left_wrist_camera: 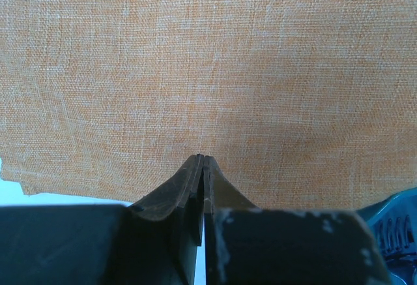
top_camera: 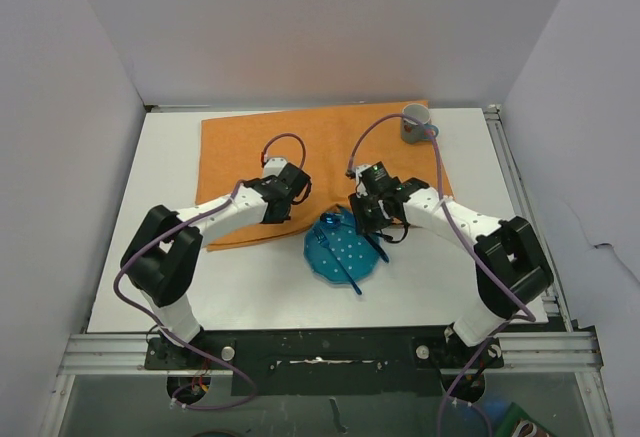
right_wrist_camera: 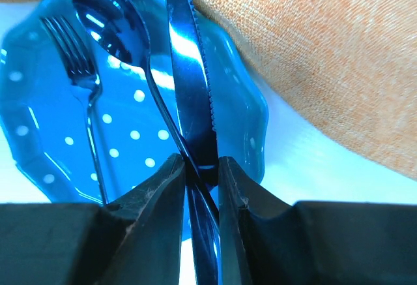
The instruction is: Set the dinner table for one person
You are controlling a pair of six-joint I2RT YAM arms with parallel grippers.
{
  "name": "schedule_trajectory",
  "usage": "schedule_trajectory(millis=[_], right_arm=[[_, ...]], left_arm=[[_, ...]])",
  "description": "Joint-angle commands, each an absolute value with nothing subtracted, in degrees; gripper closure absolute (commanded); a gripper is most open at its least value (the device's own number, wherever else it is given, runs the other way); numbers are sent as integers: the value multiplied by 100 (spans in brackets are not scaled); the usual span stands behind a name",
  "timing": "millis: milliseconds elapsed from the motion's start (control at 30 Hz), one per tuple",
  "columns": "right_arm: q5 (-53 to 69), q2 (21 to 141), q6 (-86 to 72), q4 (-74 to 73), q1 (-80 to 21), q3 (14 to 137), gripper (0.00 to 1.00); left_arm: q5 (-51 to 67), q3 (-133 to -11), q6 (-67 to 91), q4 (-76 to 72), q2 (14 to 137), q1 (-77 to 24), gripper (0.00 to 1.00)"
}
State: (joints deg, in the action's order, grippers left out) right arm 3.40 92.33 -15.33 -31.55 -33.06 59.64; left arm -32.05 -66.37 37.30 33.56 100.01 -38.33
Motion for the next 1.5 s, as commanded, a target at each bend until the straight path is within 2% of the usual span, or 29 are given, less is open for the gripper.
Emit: schedule_trajectory(millis=[0,967,1467], right_arm=[[192,8808,-1460,-3078,-3172,6651,100],[453,8899,-1403,-2875,-2672,6869,100],[822,9909,-1340,-2657,-1709,7790,100]], left_arm=[[-3239,-6935,3821,3321,9947,-3876,98],[-3227,-7012,3743,3271,10317,-3888,98],[-3025,-6851,3669,3039,10481,-3900,98]])
